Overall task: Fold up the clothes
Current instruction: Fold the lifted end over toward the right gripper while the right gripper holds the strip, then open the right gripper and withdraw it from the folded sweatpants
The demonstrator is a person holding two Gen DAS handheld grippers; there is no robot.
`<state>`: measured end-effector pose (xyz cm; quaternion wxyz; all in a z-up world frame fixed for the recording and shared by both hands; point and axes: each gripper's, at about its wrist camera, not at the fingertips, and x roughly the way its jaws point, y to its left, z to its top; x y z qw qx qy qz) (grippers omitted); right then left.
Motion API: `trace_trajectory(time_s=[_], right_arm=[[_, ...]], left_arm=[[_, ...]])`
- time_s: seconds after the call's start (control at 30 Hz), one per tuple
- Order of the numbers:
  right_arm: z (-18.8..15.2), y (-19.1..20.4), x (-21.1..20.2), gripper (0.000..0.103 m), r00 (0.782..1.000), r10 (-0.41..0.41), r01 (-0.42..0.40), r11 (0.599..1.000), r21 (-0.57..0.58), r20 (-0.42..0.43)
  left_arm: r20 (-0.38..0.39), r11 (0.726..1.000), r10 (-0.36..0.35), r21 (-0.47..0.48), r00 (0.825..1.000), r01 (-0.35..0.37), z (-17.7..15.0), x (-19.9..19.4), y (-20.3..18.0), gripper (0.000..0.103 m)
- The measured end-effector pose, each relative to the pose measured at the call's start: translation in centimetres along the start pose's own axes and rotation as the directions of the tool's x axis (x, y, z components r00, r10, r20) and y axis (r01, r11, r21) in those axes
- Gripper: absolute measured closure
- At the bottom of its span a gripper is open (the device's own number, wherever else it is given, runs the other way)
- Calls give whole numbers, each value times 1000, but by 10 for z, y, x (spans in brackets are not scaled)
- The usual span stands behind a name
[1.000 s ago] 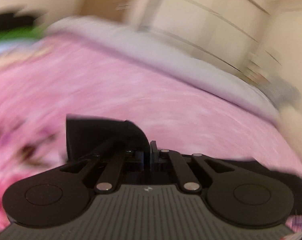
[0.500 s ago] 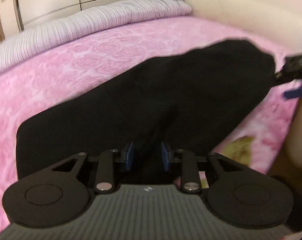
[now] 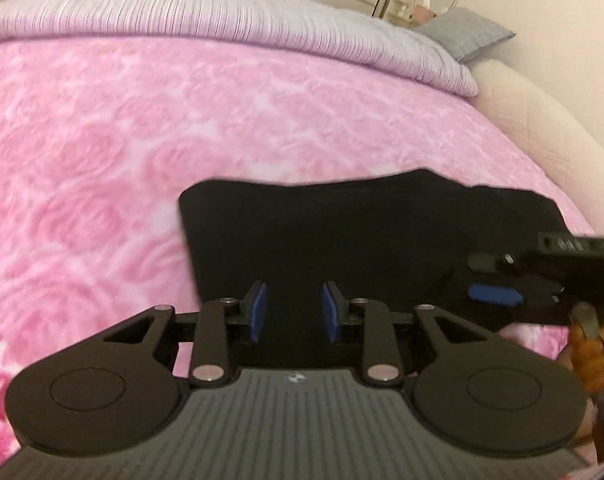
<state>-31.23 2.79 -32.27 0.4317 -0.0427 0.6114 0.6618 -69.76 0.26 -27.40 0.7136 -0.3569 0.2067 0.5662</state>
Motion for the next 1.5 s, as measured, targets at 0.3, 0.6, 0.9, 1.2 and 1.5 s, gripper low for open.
trace_trajectory(time_s=[0.3,0.6,0.9,1.2,1.5], right_arm=[[7,12,55,82,999,-27,26,999,-31,-20],[14,18,-21,96,946,-47,118,972,-205,320],[52,-75,-65,84,920,-115,93,993,77,375],[82,-36,-72,96,881,-117,225,956,-189,458],[122,-130,-124,96,795,-315,364,931,9,519]], left_arm=[[-41,993,-41,-110,998,36,-11,12,35,74],[-55,977,-212,27,976,214,20,28,-12,74],[-204,936,-261,186,944,299,24,94,-91,74],[-189,941,-241,193,952,277,41,90,-106,74],[-259,918,-260,233,930,321,35,131,-149,73]])
